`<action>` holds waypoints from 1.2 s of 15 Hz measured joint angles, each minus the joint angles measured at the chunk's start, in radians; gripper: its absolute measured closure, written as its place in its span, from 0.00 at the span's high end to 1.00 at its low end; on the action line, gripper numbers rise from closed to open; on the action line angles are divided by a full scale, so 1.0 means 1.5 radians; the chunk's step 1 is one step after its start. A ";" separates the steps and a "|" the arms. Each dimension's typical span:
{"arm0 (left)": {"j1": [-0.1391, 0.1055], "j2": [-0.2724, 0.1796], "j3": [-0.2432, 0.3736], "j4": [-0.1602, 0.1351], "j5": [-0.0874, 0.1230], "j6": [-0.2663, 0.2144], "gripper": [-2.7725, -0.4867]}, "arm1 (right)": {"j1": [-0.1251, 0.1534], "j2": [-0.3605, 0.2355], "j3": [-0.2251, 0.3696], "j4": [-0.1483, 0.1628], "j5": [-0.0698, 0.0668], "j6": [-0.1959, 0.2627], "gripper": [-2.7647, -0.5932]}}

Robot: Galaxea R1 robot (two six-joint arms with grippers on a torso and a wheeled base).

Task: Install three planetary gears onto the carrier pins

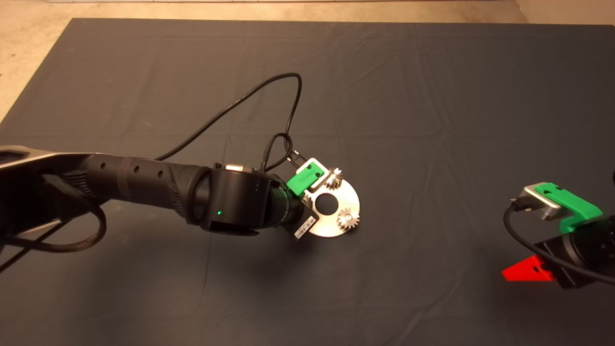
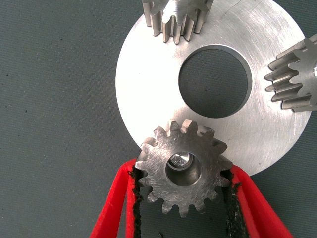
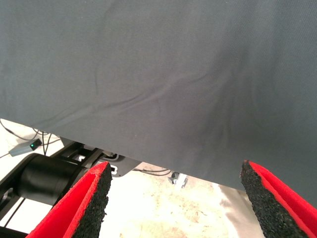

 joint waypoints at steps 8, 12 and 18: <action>0.013 0.003 -0.003 0.006 0.000 0.007 0.15 | 0.003 -0.017 0.000 0.001 -0.001 -0.003 0.61; 0.017 0.003 -0.006 0.008 0.000 0.018 0.15 | 0.006 -0.019 0.001 0.001 -0.002 -0.003 0.61; 0.017 0.003 -0.006 0.008 0.000 0.022 0.19 | 0.006 -0.024 0.001 0.001 -0.002 -0.003 0.61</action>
